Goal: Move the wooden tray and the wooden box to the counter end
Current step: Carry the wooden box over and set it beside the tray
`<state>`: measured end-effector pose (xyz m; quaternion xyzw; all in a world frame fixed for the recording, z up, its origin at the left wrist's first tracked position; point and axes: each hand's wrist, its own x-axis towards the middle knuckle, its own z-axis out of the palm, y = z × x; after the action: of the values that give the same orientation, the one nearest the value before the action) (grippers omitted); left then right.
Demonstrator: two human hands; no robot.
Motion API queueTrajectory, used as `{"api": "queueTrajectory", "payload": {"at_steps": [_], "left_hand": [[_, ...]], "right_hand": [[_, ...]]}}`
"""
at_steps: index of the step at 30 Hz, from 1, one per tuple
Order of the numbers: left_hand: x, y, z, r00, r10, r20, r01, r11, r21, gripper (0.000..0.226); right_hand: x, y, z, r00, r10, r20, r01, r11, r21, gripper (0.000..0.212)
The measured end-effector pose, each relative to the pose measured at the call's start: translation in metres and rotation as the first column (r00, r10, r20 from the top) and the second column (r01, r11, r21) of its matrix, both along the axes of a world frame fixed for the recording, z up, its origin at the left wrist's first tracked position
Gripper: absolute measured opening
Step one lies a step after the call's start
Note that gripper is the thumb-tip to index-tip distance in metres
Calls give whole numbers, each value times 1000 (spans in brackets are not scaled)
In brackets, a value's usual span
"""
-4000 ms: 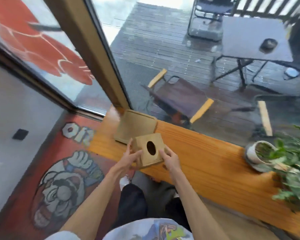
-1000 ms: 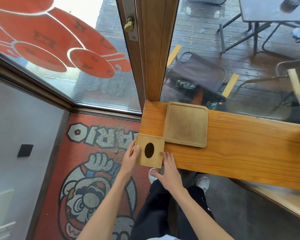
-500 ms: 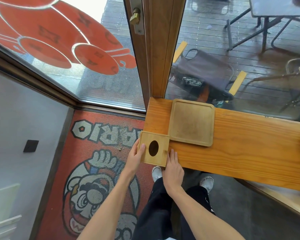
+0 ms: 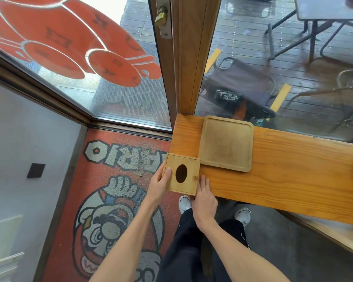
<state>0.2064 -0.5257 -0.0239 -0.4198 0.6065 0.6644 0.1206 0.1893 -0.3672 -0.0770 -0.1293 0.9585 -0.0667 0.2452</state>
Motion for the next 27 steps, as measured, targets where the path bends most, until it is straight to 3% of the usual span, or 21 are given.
{"api": "queueTrajectory", "payload": {"at_steps": [27], "left_hand": [[-1, -8, -18, 999, -33, -1, 33, 999, -20, 63]], "right_hand": [[-3, 1, -3, 998, 42, 39, -44, 997, 61, 80]]}}
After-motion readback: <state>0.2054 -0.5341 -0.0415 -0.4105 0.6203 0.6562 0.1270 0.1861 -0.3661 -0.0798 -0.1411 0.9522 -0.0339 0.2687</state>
